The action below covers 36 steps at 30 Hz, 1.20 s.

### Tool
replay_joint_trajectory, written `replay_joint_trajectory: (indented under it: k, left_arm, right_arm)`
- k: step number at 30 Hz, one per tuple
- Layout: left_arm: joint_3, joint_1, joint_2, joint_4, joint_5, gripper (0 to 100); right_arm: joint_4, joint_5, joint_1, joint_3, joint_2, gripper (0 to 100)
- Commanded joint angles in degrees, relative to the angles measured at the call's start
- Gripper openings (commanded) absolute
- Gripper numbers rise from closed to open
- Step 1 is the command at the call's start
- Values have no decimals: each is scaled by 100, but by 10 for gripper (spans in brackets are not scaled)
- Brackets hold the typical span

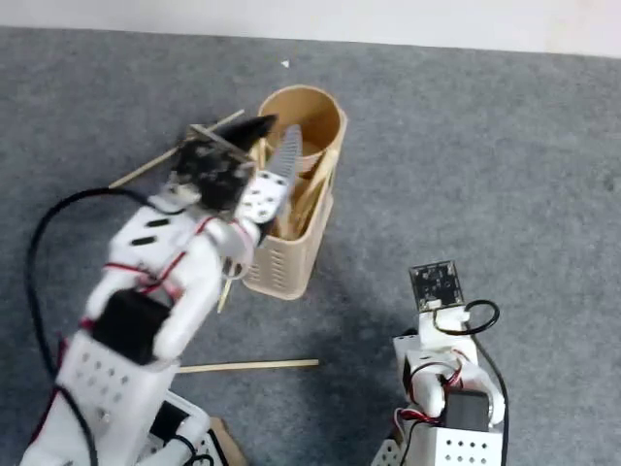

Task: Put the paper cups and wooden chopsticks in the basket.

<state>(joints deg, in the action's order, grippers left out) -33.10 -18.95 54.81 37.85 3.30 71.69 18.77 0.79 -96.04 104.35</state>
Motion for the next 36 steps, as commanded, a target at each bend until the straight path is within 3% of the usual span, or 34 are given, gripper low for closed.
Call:
replay_joint_trajectory:
  k: [1, 7, 13, 16, 19, 26, 36]
  left_arm:
    - [637, 699, 409, 440, -88, 102]
    - [1710, 2325, 426, 1609, -527, 102]
    - [2070, 3371, -1596, 3270, -545, 105]
    - [1930, 3345, -2747, 3587, -519, 106]
    - [1745, 2888, -3618, 3675, -9, 106]
    - [1420, 1868, -3925, 4440, 818, 104]
    - [1077, 2422, -3916, 4941, 1248, 105]
  right_arm:
    - [31, 53, -57, -673, 66, 170]
    - [31, 53, -57, -673, 66, 170]
    - [31, 53, -57, -673, 66, 170]
    - [31, 53, -57, -673, 66, 170]
    - [31, 53, -57, -673, 66, 170]
    - [31, 53, -57, -673, 66, 170]
    - [31, 53, -57, -673, 66, 170]
